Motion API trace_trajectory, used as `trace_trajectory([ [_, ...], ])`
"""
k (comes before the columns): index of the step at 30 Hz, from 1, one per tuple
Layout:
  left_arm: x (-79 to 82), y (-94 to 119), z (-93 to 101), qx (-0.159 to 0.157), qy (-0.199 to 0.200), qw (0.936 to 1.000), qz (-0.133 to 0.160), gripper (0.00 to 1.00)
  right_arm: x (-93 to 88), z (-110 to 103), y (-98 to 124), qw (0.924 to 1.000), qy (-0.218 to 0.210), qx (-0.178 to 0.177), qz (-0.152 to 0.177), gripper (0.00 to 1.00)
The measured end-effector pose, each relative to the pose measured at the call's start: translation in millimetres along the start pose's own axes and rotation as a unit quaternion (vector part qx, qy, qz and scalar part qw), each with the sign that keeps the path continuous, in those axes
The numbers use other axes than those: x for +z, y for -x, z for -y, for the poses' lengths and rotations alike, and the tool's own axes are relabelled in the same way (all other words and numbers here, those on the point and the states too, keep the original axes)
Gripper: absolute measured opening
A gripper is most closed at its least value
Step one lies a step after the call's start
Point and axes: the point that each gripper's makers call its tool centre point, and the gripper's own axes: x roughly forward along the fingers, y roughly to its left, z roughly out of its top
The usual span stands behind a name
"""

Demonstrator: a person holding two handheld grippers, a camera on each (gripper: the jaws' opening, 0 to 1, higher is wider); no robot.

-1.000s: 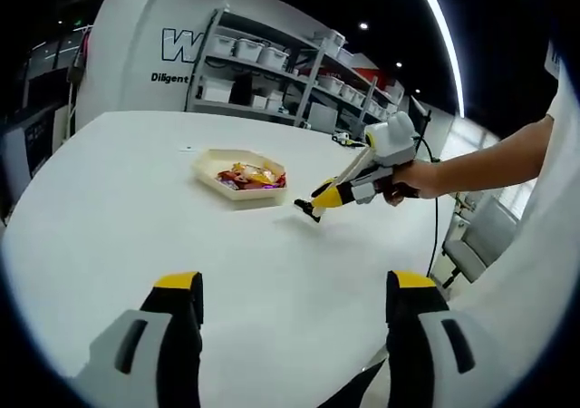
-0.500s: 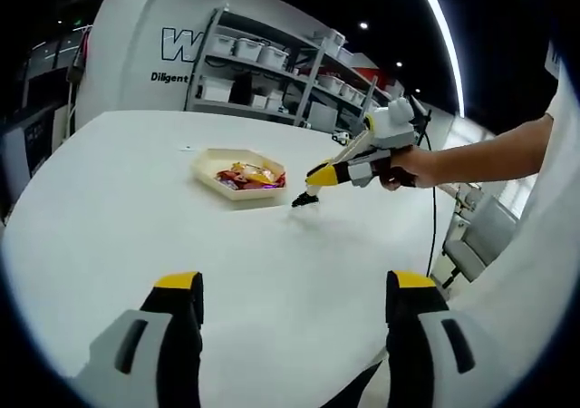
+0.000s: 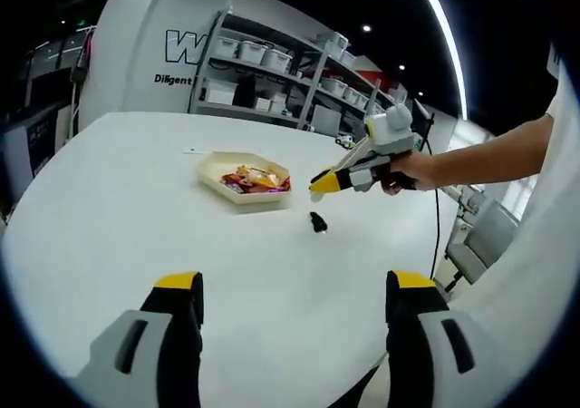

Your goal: Place the target food into the container with the food tongs after gripping and lifting it, then release it inside without dropping or visibly crushing the food.

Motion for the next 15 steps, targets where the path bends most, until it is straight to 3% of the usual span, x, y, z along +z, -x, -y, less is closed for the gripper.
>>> trace_trajectory([
  [9,-0.6,0,0.0,0.001,0.001,1.0000,-0.002,0.81,-30.7,8,-4,0.9995,-0.016,-0.013,-0.025,0.23],
  [15,-0.3,0,-1.0,0.002,0.001,1.0000,-0.003,0.81,-36.2,10,-8,0.9981,-0.042,-0.032,-0.032,0.24],
])
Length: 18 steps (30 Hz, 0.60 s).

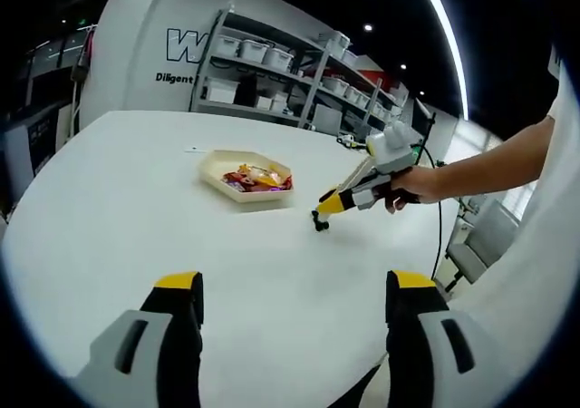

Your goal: Place the target food into the container with the food tongs after gripping and lifting it, then release it inside without dropping or visibly crushing the food.

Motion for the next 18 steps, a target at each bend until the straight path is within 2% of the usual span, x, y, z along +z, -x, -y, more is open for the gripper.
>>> trace_trajectory([
  [3,-0.1,0,-0.2,0.001,0.000,1.0000,-0.001,0.81,-1.0,4,-2,0.9999,0.004,-0.013,-0.004,0.24],
  [4,-0.7,1,0.0,0.001,0.000,1.0000,-0.002,0.81,-0.2,3,-2,0.9998,-0.013,-0.016,-0.001,0.24],
  [6,-1.6,1,-0.4,0.001,-0.001,1.0000,-0.003,0.81,-0.3,4,-2,0.9996,-0.020,-0.022,-0.005,0.24],
  [9,-2.5,2,-1.3,0.002,0.000,1.0000,-0.004,0.81,2.7,7,0,0.9993,-0.005,-0.037,-0.003,0.24],
  [11,-2.6,3,-1.9,0.002,0.001,1.0000,-0.004,0.81,-0.2,8,1,0.9991,-0.014,-0.039,-0.009,0.25],
  [13,-2.9,3,-2.5,0.002,0.000,1.0000,-0.005,0.81,2.0,13,3,0.9983,0.000,-0.058,-0.002,0.24],
  [18,-3.1,1,-0.8,0.000,-0.001,1.0000,-0.007,0.81,1.1,16,3,0.9978,-0.014,-0.064,-0.002,0.25],
])
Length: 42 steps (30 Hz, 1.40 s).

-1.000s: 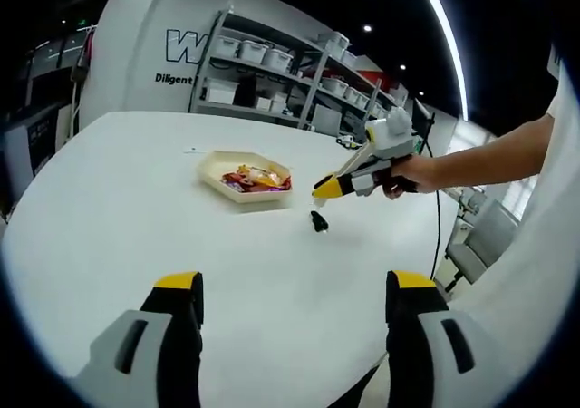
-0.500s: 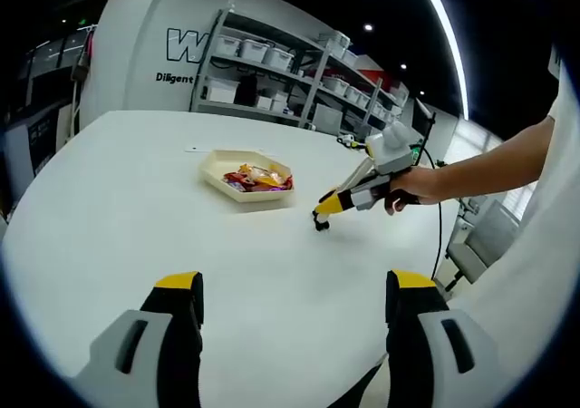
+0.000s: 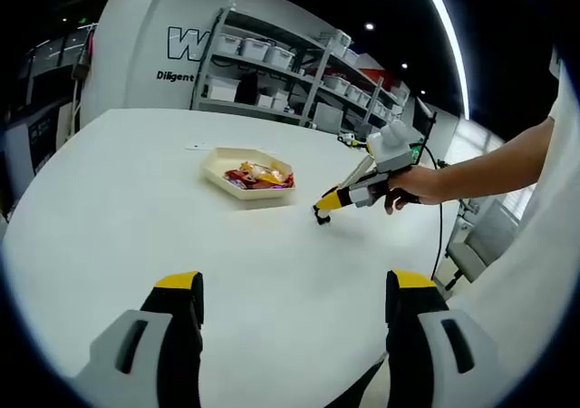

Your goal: Place the target food into the container with the food tongs after gripping and lifting it, then release it inside without dropping or visibly crushing the food.

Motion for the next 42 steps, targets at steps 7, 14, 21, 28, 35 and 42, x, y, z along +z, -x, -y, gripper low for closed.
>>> trace_trajectory([
  [7,1.0,-1,-0.8,0.000,0.002,1.0000,0.000,0.81,-0.4,1,-3,0.9999,-0.014,0.003,-0.002,0.25],
  [14,1.9,-1,-2.0,0.003,0.003,1.0000,0.001,0.81,-1.3,-5,-5,0.9998,-0.019,0.009,-0.006,0.25],
  [21,-0.4,-3,-0.1,0.002,0.004,1.0000,-0.004,0.81,-8.3,-9,-7,0.9995,-0.020,0.010,-0.022,0.26],
  [28,-0.7,-5,2.1,0.001,0.006,1.0000,-0.003,0.81,-12.7,-19,-6,0.9984,0.045,0.025,-0.023,0.21],
  [35,0.8,-8,2.8,0.004,0.006,1.0000,0.001,0.81,-11.8,-20,-6,0.9988,0.022,0.034,-0.027,0.17],
  [42,12.4,-6,-2.8,0.011,0.002,0.9999,0.013,0.81,-2.3,-16,-1,0.9988,-0.004,0.046,-0.014,0.16],
])
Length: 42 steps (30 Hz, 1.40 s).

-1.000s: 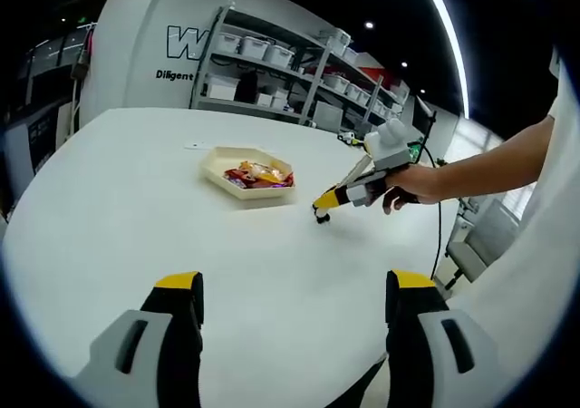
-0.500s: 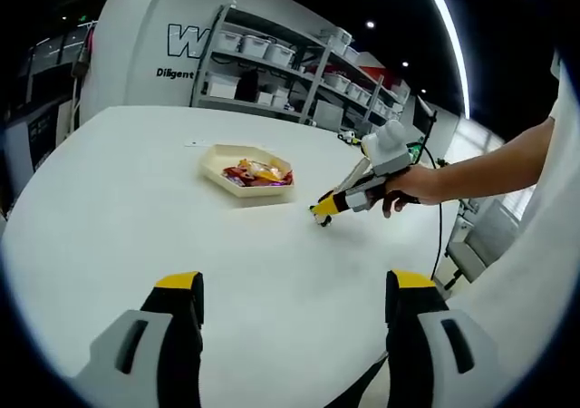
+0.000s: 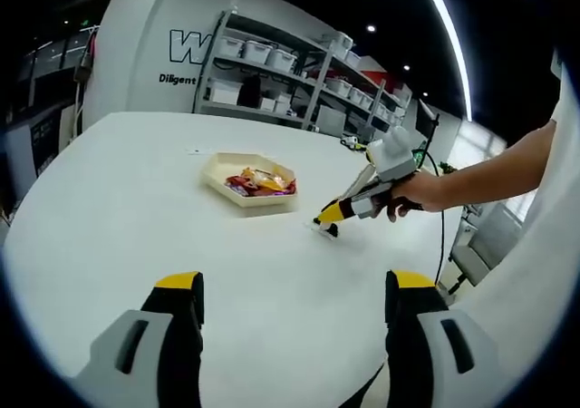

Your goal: Place the target food into the container with the food tongs after gripping and lifting it, then release it inside without dropping or visibly crushing the food.

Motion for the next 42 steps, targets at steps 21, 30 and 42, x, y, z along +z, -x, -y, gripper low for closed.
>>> trace_trajectory([
  [21,2.2,3,2.6,0.001,-0.006,1.0000,0.000,0.80,108.9,15,17,0.9956,0.017,-0.002,0.092,0.15],
  [30,5.7,9,-2.8,0.011,-0.002,0.9999,0.009,0.80,80.9,13,5,0.9978,0.029,0.008,0.060,0.17],
  [42,-3.6,5,4.9,0.007,0.000,1.0000,-0.002,0.81,34.0,9,9,0.9989,0.016,0.030,0.031,0.19],
])
